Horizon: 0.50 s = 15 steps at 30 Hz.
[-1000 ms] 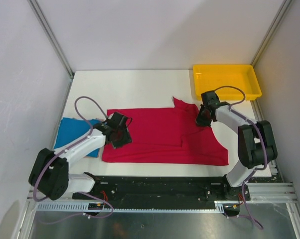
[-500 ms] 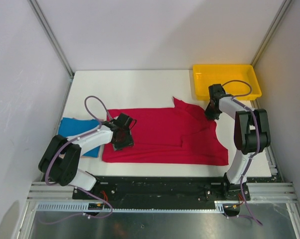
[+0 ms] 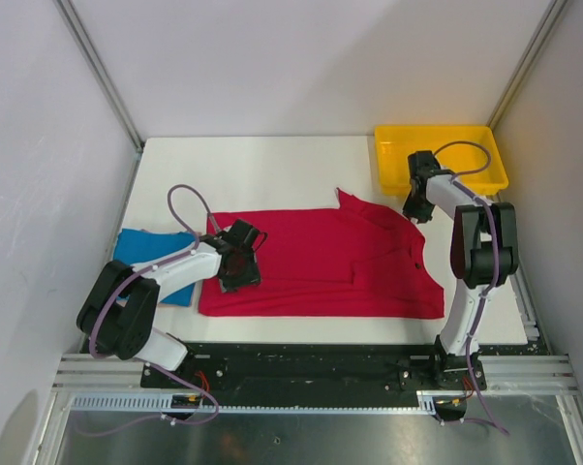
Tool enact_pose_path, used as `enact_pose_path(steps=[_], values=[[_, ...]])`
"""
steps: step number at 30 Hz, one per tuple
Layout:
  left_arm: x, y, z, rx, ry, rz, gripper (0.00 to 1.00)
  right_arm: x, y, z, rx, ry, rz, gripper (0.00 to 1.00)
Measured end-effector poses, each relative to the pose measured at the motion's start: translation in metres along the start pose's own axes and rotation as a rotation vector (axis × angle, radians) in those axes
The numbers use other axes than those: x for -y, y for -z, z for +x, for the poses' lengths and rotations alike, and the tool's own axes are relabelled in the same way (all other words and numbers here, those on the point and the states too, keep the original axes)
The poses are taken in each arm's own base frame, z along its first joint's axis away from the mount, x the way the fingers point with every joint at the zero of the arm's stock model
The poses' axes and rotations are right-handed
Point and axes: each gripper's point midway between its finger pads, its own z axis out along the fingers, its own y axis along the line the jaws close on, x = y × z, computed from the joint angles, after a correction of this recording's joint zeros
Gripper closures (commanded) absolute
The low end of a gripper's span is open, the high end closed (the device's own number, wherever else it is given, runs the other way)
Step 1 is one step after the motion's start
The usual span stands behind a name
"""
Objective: Fold and stack the t-shirts
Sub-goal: Fold the flattened tshirt in 1/3 of the way
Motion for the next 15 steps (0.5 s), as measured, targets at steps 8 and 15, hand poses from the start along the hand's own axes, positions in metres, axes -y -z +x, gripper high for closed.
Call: enact_pose_path(steps=[8, 15], values=[[0.000, 0.000, 0.000, 0.001, -0.018, 0.001, 0.38, -0.002, 0.026, -0.006, 0.019, -0.009, -0.014, 0.87], [0.000, 0.000, -0.001, 0.004, -0.030, 0.004, 0.37, 0.002, 0.045, 0.014, -0.007, -0.067, -0.044, 1.00]])
